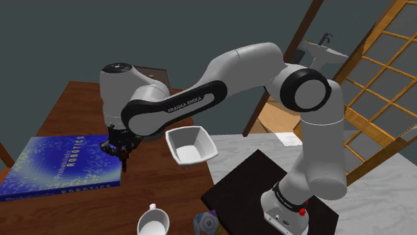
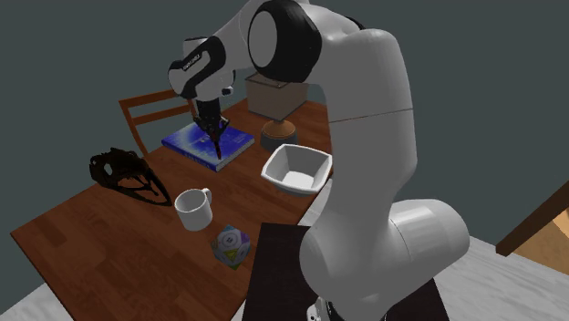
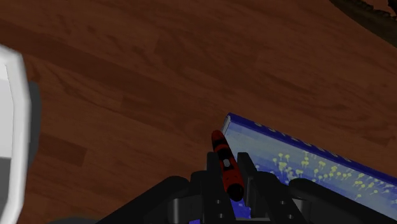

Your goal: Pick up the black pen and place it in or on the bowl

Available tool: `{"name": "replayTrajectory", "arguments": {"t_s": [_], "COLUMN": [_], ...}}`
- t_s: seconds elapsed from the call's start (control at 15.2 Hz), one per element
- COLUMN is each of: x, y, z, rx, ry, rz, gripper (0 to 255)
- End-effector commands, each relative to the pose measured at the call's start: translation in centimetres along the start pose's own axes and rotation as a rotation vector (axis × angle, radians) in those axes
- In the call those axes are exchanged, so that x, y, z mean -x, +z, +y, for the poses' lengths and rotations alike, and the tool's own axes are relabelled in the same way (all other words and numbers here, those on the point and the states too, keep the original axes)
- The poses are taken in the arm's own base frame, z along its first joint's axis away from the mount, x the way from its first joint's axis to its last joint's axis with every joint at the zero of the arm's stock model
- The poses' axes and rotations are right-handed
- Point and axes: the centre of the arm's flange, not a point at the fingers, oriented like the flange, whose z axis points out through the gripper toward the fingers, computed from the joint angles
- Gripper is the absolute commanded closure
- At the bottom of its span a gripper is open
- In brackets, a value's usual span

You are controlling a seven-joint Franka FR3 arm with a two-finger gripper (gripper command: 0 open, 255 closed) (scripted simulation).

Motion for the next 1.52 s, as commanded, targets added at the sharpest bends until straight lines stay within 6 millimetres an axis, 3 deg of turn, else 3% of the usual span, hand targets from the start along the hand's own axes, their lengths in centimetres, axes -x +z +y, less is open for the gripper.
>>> {"name": "replayTrajectory", "arguments": {"t_s": [0.0,1.12,1.45], "x": [0.0,0.3,0.3], "y": [-1.1,-9.9,-10.8], "z": [0.0,-0.1,6.4], "rx": [0.000,0.000,0.000], "ry": [0.000,0.000,0.000], "rz": [0.000,0.000,0.000], "gripper": [255,255,255]}}
